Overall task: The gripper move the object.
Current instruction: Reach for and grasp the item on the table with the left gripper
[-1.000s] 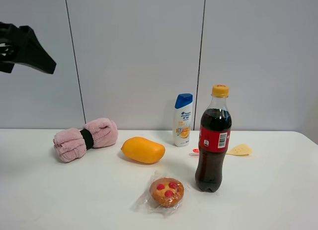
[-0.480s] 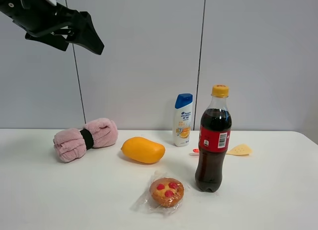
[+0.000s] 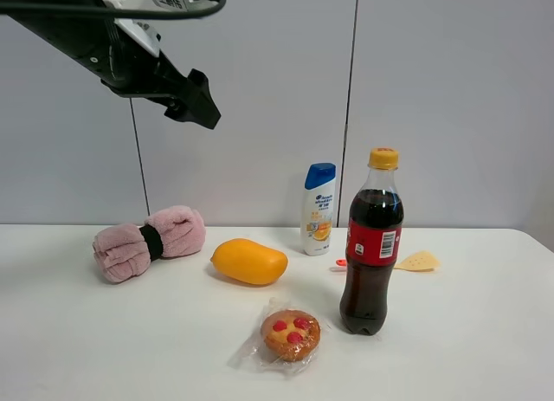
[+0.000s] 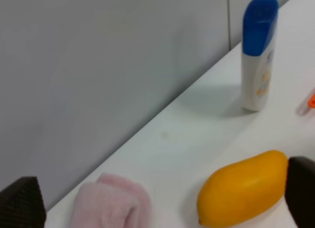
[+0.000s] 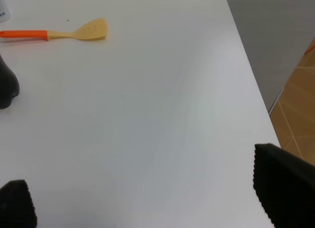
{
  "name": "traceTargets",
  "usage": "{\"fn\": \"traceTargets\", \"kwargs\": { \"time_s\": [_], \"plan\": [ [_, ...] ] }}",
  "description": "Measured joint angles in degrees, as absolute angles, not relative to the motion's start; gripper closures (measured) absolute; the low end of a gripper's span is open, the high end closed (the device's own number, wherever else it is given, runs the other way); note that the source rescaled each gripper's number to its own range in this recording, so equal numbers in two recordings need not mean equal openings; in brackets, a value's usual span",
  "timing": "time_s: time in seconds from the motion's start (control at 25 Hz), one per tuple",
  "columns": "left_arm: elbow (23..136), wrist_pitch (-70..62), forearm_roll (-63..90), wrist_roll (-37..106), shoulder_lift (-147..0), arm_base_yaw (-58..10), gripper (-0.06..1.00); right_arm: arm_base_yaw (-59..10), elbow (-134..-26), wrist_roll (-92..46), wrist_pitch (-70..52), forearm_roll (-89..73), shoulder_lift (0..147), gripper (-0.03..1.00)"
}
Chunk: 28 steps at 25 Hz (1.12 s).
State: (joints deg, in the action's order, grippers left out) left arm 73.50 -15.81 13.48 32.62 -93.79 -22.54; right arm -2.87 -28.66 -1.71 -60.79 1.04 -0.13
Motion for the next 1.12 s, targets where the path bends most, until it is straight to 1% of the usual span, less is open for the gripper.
{"fn": "traceTargets", "kwargs": {
  "time_s": [0.32,0.64,1.12],
  "plan": [
    [73.5,-9.9,13.3,31.7,-99.7,-25.8,-0.06,-2.9,-28.7,-1.7,-60.8,1.0,-0.1,-0.03],
    [73.5,-3.4,11.9,18.8,-102.7,-26.6,-0.06,-2.9,-28.7,-1.7,-60.8,1.0,-0.1,-0.03],
    [73.5,2.2,2.4,8.7,-104.7,-30.1,-0.06,-2.9,-28.7,-1.7,-60.8,1.0,-0.1,-0.03]
  ]
}}
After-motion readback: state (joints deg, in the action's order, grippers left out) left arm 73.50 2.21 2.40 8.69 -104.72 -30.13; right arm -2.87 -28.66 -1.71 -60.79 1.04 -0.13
